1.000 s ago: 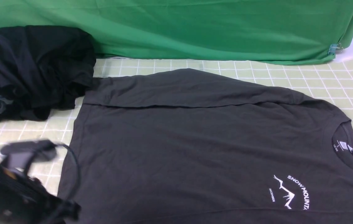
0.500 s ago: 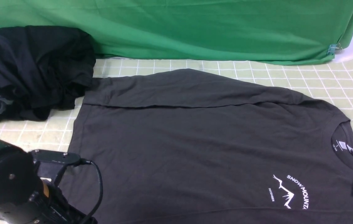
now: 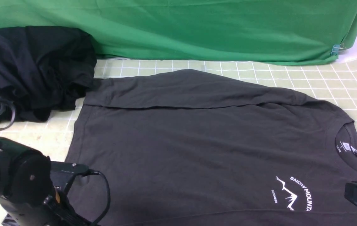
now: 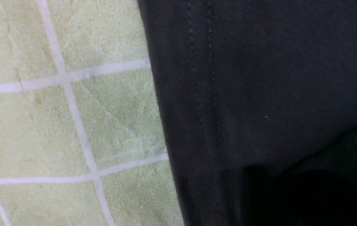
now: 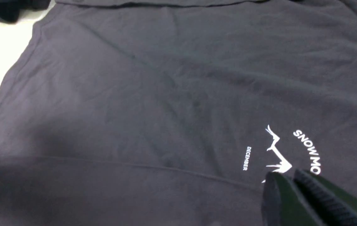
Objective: Fold a long-sleeved shirt over a green coffee tablecloth.
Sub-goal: 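Grasp the left edge of the dark T-shirt lying flat on the table, then fold the left side of the black T-shirt inward over its body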
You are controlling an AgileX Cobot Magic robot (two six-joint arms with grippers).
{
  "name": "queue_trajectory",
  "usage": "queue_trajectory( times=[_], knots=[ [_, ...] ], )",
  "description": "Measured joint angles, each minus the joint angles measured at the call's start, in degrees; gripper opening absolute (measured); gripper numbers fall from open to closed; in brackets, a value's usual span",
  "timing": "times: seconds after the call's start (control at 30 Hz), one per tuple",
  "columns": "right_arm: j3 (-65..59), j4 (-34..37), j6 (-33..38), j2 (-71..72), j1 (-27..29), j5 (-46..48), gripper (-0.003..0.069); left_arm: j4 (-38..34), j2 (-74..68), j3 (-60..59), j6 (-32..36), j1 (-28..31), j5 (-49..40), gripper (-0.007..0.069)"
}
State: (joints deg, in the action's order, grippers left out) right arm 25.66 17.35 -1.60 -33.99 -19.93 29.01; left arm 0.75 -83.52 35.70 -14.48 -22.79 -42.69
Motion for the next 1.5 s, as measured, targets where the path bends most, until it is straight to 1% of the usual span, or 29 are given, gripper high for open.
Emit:
queue_trajectory(
  times=[0.07, 0.1, 0.17, 0.37, 0.5, 0.53, 0.6, 0.63, 0.67, 0.7, 0.73, 0.83, 1.0, 1.03, 1.07, 1.13, 1.17, 1.23, 1.27, 1.3, 1.4, 1.43, 1.47, 1.5],
  knots=[
    [0.0, 0.0, 0.0, 0.0, 0.0, 0.0, 0.0050, 0.0, 0.0, 0.4, 1.0, 0.0, -1.1, 0.0064],
    [0.0, 0.0, 0.0, 0.0, 0.0, 0.0, 0.0050, 0.0, 0.1, 0.9, 1.3, 0.0, -2.1, 0.0036],
    [0.0, 0.0, 0.0, 0.0, 0.0, 0.0, 0.0050, 0.0, 1.0, 2.7, 1.9, 0.0, -4.5, 0.0015],
    [0.0, 0.0, 0.0, 0.0, 0.0, -1.0, 0.0052, -1.5, 5.2, 10.2, 5.6, 0.0, -8.8, 0.0013],
    [0.0, 0.0, 0.0, 0.0, 0.0, -1.4, 0.0052, -0.5, 5.5, 23.5, 6.3, 0.4, -12.3, 0.0013],
    [0.0, 0.0, 0.0, -0.1, 0.0, -1.4, 0.0052, -0.5, 5.4, 23.5, 6.3, 0.5, -12.4, 0.0013],
    [0.5, 0.0, 0.1, -0.8, 0.0, 0.0, 0.0052, 0.6, 2.7, 31.4, 6.5, 3.3, -13.2, 0.0013],
    [0.7, 0.0, 0.1, -1.0, 0.0, 0.5, 0.0052, 0.6, 2.7, 31.9, 6.5, 3.6, -13.3, 0.0013],
    [2.3, 0.0, 1.2, -2.3, 0.0, 4.4, 0.0052, 0.9, -0.4, 37.4, 7.3, 6.6, -13.4, 0.0013],
    [2.8, 0.0, 1.3, -2.7, 0.0, 4.9, 0.0052, 1.0, -1.1, 37.9, 7.4, 6.9, -13.4, 0.0013],
    [4.6, 0.1, 2.4, -4.1, 0.0, 9.2, 0.0052, 1.2, -3.6, 40.5, 7.6, 9.1, -13.4, 0.0013],
    [8.8, 0.0, 5.6, -7.7, 0.0, 15.8, 0.0052, 1.5, -10.5, 46.4, 8.8, 12.9, -13.3, 0.0013],
    [14.2, 0.9, 11.4, -14.4, 0.0, 23.1, 0.0063, 1.4, -19.9, 51.7, 10.8, 14.2, -13.1, 0.0013],
    [14.3, 1.1, 11.7, -14.7, 0.0, 23.3, 0.0065, 1.4, -20.1, 51.9, 10.8, 14.2, -13.1, 0.0013],
    [14.7, 1.7, 12.7, -15.9, 0.0, 24.0, 0.0072, 1.1, -21.5, 52.3, 11.1, 14.2, -12.9, 0.0013],
    [15.0, 3.3, 15.8, -21.1, -0.9, 25.1, 0.0120, 0.7, -24.2, 53.0, 11.6, 14.2, -12.8, 0.0013],
    [15.0, 3.3, 16.4, -22.9, -1.8, 24.9, 0.0155, 0.7, -25.0, 53.1, 11.6, 14.2, -12.7, 0.0013],
    [15.0, 3.4, 16.6, -24.7, -2.9, 24.4, 0.0189, 0.7, -25.7, 53.1, 11.6, 14.2, -12.7, 0.0013],
    [15.0, 3.5, 16.9, -27.7, -4.7, 22.5, 0.0239, 1.0, -26.5, 53.1, 11.6, 14.2, -12.6, 0.0013],
    [15.0, 3.5, 17.0, -29.7, -6.2, 20.8, 0.0265, 1.1, -27.0, 53.1, 11.6, 14.2, -12.6, 0.0013],
    [15.1, 3.5, 17.5, -35.7, -10.9, 15.0, 0.0303, 1.1, -28.1, 53.2, 11.7, 14.2, -12.6, 0.0013],
    [15.1, 3.5, 17.5, -36.2, -11.2, 14.2, 0.0307, 1.1, -28.1, 53.2, 11.7, 14.2, -12.6, 0.0013],
    [15.2, 2.9, 17.5, -39.9, -13.6, 10.8, 0.0325, 1.1, -28.4, 53.2, 11.7, 14.2, -12.6, 0.0013],
    [15.2, 2.5, 17.5, -42.0, -14.7, 8.9, 0.0342, 1.1, -28.5, 53.2, 11.7, 14.2, -12.6, 0.0013]
  ],
)
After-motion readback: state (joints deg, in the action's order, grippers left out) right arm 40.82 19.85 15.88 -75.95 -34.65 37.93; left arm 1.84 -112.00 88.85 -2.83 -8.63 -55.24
